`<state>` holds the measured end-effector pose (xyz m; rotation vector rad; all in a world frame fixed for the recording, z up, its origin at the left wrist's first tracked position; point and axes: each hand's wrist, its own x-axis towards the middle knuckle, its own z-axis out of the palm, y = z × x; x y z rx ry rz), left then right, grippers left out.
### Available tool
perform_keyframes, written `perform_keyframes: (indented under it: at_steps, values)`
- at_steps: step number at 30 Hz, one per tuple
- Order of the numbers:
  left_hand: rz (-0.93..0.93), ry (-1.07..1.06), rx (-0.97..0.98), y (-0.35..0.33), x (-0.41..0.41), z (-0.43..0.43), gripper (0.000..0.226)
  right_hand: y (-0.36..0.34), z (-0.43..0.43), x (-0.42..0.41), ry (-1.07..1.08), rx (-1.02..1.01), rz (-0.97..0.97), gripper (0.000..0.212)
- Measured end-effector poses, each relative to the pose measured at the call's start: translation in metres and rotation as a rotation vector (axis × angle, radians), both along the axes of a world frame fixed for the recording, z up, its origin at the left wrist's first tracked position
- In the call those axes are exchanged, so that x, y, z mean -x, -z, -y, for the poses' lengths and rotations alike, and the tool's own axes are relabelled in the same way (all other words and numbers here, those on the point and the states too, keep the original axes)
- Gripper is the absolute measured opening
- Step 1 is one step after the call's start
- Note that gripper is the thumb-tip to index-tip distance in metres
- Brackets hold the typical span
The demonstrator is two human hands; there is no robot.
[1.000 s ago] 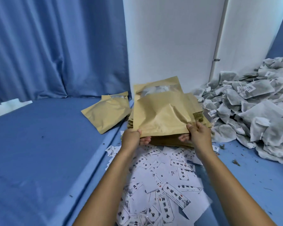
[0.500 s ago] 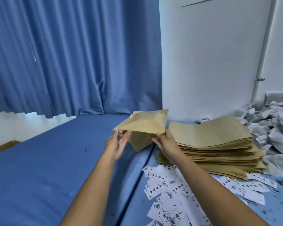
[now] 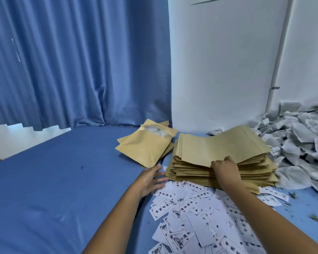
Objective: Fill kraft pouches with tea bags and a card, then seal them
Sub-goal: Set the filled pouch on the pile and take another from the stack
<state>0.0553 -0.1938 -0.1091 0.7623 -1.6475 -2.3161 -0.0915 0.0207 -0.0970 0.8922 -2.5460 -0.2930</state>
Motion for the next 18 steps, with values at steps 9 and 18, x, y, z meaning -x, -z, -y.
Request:
perform_keyframes:
  at_steps: [9,18]
  values:
    - [0.043,-0.087,0.236,-0.015,0.036,-0.065,0.024,0.01,-0.025,-0.046,-0.519,0.339,-0.066,0.014]
    - [0.295,-0.146,0.557,-0.004,0.029,-0.075,0.026,0.0,-0.135,-0.018,0.46,1.444,0.877,0.061]
